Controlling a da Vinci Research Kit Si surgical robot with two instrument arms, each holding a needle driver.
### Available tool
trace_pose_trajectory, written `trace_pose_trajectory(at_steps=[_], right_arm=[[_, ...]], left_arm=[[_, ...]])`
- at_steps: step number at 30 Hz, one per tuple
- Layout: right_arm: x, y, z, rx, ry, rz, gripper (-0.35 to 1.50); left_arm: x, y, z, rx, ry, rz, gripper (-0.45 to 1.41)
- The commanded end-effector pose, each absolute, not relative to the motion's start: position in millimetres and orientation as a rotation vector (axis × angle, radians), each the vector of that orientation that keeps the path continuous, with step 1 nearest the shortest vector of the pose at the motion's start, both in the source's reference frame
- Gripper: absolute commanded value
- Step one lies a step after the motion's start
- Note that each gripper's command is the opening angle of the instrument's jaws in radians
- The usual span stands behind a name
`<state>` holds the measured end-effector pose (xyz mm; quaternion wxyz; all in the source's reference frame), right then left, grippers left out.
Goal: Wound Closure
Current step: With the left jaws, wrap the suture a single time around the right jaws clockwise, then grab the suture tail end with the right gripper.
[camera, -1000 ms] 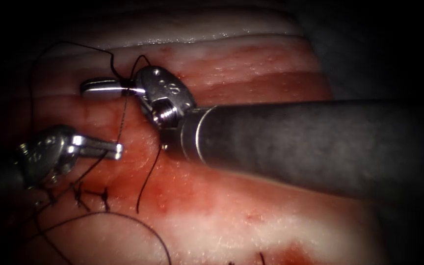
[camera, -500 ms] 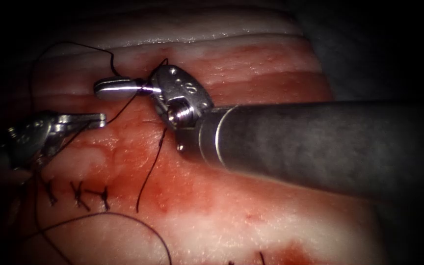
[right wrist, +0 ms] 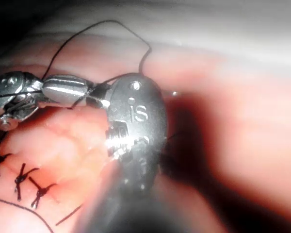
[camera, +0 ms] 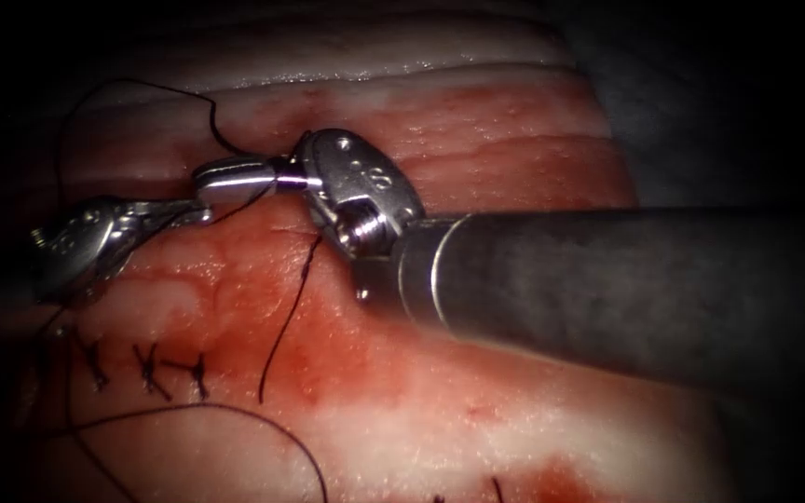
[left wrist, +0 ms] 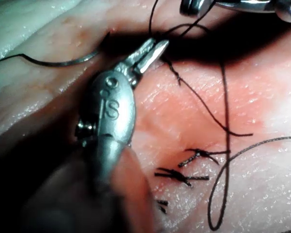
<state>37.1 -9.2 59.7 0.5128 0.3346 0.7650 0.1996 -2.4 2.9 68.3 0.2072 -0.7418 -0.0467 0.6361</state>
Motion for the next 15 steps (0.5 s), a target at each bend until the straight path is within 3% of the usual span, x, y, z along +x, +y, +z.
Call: trace_pose_trajectory(at_steps=[1, 15], right_arm=[[37.3, -9.0, 60.0, 0.831, 1.819, 0.439, -0.35], [39.0, -11.2, 57.5, 1.023, 1.559, -0.021, -0.35]], left_arm=[[-3.0, 3.1, 68.9, -2.069, -0.130, 1.770, -0.45], [-5.7, 2.8, 69.1, -2.083, -0.203, 1.792, -0.45]])
